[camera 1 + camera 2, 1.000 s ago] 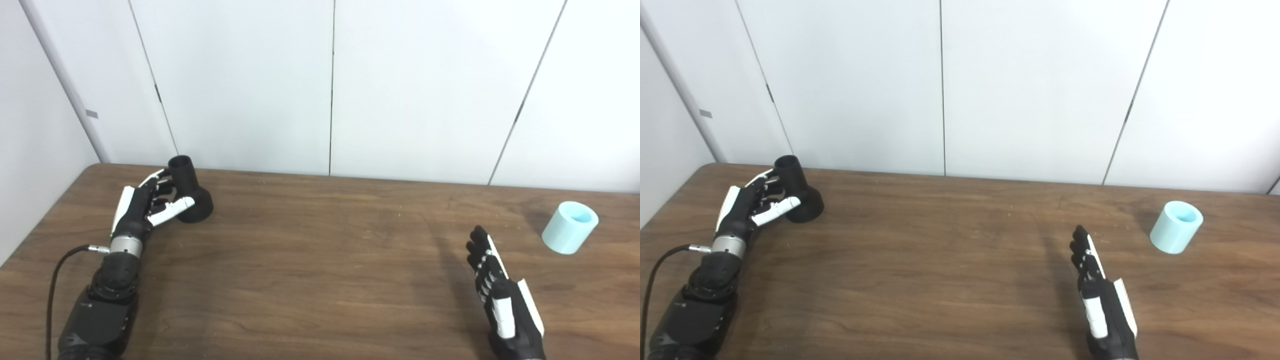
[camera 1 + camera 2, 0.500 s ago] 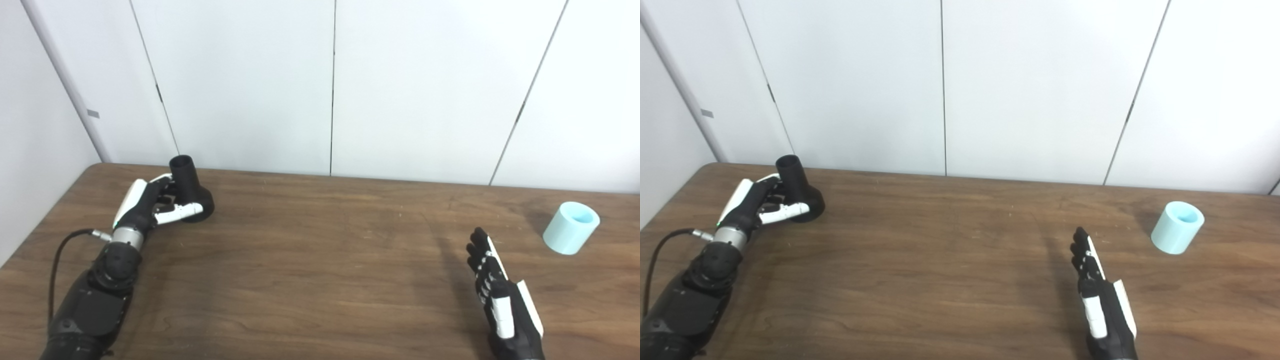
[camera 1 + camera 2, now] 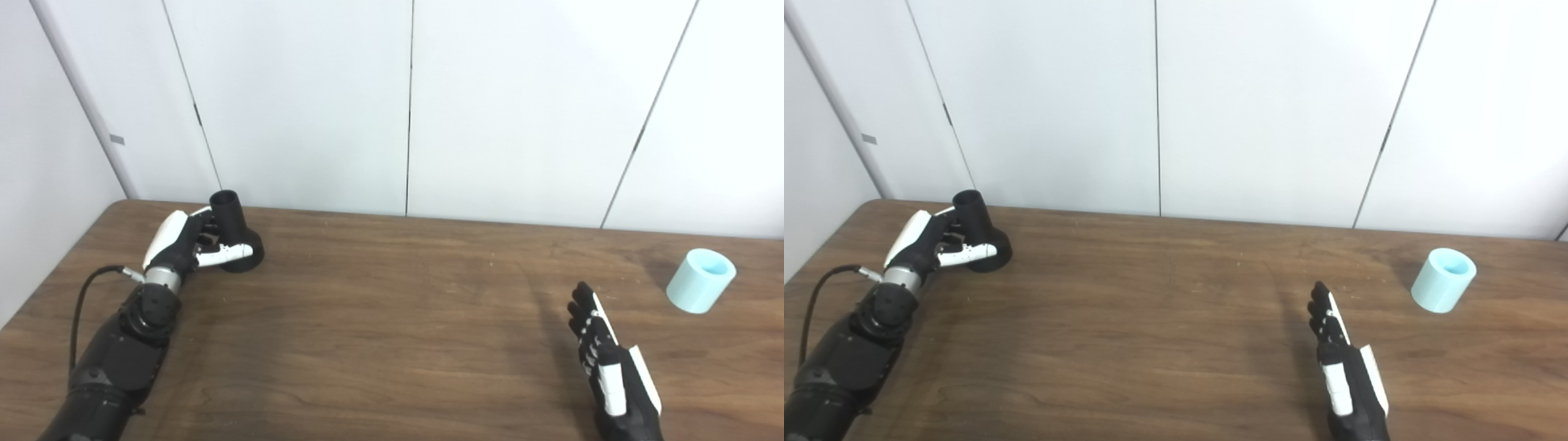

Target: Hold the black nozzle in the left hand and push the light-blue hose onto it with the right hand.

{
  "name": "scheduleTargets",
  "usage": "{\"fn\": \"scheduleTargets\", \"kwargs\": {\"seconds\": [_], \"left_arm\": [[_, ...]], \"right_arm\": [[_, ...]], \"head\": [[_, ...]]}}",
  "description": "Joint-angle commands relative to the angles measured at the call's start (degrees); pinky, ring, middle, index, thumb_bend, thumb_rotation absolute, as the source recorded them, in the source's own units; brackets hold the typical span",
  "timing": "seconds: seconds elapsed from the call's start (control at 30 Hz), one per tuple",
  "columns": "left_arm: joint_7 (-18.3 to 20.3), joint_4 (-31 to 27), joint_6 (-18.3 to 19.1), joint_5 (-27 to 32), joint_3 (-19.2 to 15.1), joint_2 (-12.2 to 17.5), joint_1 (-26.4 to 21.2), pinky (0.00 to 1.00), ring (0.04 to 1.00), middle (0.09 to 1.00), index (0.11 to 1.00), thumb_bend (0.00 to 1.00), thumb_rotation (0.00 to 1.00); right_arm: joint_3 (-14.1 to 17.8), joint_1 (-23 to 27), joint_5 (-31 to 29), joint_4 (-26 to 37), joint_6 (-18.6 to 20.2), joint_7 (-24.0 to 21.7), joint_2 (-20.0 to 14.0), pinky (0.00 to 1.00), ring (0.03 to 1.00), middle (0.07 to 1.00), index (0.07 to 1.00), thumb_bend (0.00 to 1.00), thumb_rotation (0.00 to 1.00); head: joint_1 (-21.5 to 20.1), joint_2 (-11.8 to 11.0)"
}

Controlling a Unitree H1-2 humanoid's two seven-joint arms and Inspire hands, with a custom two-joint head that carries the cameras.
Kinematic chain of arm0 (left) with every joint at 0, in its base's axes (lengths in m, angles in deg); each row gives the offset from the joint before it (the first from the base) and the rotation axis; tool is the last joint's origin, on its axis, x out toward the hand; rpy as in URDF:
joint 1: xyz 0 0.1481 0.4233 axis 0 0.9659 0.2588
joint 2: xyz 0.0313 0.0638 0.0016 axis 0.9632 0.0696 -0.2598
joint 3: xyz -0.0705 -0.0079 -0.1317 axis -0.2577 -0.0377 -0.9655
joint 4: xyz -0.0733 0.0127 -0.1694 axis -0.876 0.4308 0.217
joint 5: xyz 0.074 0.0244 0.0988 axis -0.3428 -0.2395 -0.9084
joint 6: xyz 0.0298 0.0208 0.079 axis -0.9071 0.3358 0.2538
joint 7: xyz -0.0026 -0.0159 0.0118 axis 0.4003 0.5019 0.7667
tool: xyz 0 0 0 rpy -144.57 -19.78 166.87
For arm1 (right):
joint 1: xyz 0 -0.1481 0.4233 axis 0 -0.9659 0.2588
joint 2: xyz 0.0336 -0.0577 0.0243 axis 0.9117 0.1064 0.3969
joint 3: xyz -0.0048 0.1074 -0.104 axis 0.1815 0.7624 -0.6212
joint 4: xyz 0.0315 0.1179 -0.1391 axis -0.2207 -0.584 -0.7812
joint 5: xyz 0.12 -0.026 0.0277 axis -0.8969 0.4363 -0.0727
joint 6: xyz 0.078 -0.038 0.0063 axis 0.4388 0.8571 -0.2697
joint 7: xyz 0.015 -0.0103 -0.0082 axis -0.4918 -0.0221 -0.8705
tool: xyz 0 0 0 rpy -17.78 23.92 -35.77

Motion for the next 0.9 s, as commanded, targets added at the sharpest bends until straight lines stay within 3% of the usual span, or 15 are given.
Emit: {"fn": "scheduleTargets", "kwargs": {"seconds": [0.0, 0.13, 0.27, 0.3, 0.33, 0.4, 0.87], "left_arm": [[0.81, 1.56, 2.19, -0.75, 0.80, 0.48, -0.28, 0.80, 0.753, 0.756, 0.731, 0.97, 0.47], [-0.74, 0.06, 3.36, -1.89, 1.37, -0.07, 0.17, 0.73, 0.683, 0.676, 0.667, 0.92, 0.34], [-3.51, 2.15, 3.20, -2.68, 1.67, -0.90, -0.25, 0.65, 0.590, 0.600, 0.580, 0.86, 0.22], [-3.87, 2.28, 3.44, -2.56, 1.52, -1.19, -0.22, 0.61, 0.579, 0.594, 0.536, 0.69, 0.15], [-4.03, 2.30, 3.67, -2.34, 1.37, -1.43, -0.19, 0.55, 0.567, 0.583, 0.513, 0.61, 0.11], [-4.04, 2.13, 3.87, -1.89, 1.20, -1.66, -0.07, 0.48, 0.551, 0.566, 0.493, 0.54, 0.07], [-4.27, 2.21, -1.06, -2.98, 3.57, -1.77, 1.87, 0.44, 0.507, 0.537, 0.488, 0.52, 0.07]], "right_arm": [[-0.68, -2.01, -0.89, -0.96, -0.02, 0.28, 1.43, 1.00, 1.000, 1.000, 1.000, 0.66, 1.00], [-0.69, -1.96, -0.82, -0.75, 0.31, 0.39, 1.60, 1.00, 1.000, 1.000, 1.000, 0.67, 1.00], [-0.66, -2.02, -0.80, -0.60, 0.46, 0.43, 1.73, 1.00, 1.000, 1.000, 1.000, 0.67, 1.00], [-0.63, -2.03, -0.82, -0.61, 0.45, 0.42, 1.76, 1.00, 1.000, 1.000, 1.000, 0.67, 1.00], [-0.61, -2.02, -0.84, -0.65, 0.46, 0.41, 1.78, 1.00, 1.000, 1.000, 1.000, 0.67, 1.00], [-0.57, -2.02, -0.88, -0.68, 0.49, 0.37, 1.84, 1.00, 1.000, 1.000, 1.000, 0.67, 1.00], [-0.51, -1.80, -0.89, -0.77, 1.21, 0.28, 2.06, 1.00, 1.000, 1.000, 1.000, 0.68, 1.00]], "head": [[0.05, 0.02], [0.05, 0.02], [-0.04, 0.18], [-0.02, 0.31], [-0.02, 0.31], [-0.03, 0.41], [-0.23, 0.86]]}}
